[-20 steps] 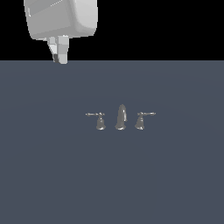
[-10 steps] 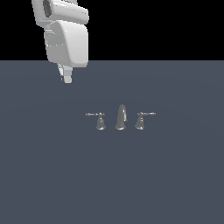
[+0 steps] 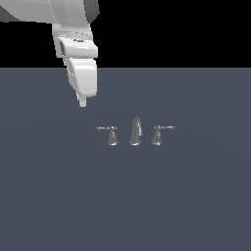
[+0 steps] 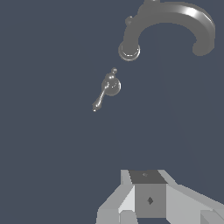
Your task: Turn on the faucet by rotating a designated handle.
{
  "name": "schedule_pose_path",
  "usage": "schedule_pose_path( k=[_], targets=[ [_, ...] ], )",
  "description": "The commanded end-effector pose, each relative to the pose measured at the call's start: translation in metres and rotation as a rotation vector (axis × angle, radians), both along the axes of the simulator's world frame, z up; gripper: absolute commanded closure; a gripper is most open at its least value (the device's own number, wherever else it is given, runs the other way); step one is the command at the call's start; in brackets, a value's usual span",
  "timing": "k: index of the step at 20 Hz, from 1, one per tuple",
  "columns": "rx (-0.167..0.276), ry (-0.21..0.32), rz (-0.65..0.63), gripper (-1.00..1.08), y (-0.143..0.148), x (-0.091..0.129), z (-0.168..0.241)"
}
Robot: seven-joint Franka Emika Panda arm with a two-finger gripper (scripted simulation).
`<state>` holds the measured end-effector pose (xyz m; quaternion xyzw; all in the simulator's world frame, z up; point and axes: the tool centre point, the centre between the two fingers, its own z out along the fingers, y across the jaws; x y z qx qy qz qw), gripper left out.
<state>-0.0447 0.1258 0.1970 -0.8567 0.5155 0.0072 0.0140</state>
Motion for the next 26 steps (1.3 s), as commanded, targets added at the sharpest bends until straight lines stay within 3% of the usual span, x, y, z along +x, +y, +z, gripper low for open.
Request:
schedule_pose_path(
  k=[1, 16, 26],
  targets=[
    [-0.003, 0.000, -0.048, 1.08, -0.001, 0.012, -0.013],
    [-0.027, 0.006, -0.355, 1.08, -0.024, 0.084, -0.093],
    [-0.032, 0.009, -0.469, 1.08, -0.038, 0.109, -0.120]
  ],
)
